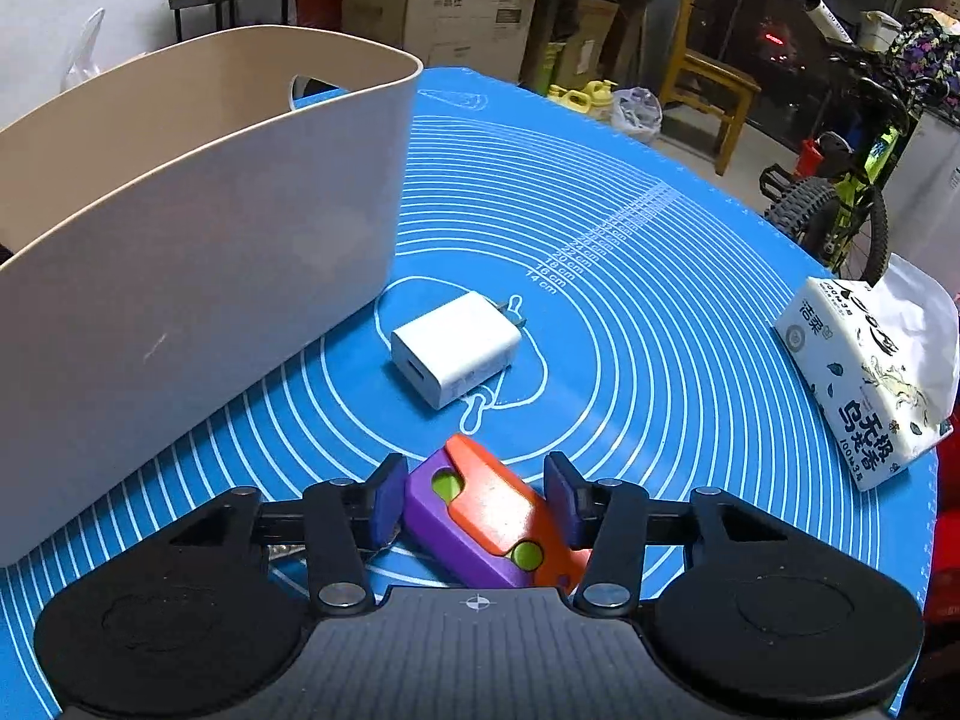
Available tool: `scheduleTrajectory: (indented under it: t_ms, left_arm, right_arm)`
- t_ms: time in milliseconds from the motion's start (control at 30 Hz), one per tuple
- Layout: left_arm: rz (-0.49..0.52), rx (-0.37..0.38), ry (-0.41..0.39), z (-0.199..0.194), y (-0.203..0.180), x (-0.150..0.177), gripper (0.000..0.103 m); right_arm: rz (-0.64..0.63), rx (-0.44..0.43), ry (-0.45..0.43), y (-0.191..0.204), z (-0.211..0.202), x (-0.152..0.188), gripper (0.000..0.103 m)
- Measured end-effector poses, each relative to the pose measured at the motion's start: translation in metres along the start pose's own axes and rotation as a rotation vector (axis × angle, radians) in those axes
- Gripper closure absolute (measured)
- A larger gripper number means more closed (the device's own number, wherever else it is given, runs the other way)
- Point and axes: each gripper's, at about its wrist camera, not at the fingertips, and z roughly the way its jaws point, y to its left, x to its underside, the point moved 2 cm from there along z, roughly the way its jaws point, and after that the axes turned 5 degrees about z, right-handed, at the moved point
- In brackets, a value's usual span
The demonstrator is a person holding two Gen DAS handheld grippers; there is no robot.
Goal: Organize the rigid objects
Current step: 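Move the right gripper to the purple-orange toy and grasp it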
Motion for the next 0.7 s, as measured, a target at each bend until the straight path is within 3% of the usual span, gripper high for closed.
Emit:
scheduleTrajectory:
  t_ms: [300, 700]
  left_arm:
    - [0.001, -0.003, 0.001, 0.000, 0.000, 0.000, 0.093]
    - [0.004, -0.006, 0.001, 0.000, 0.000, 0.000, 0.092]
  right_arm:
    - [-0.014, -0.048, 0.043, -0.014, -0.008, 0.004, 0.035]
    - [0.046, -0.027, 0.003, -0.026, -0.001, 0.017, 0.030]
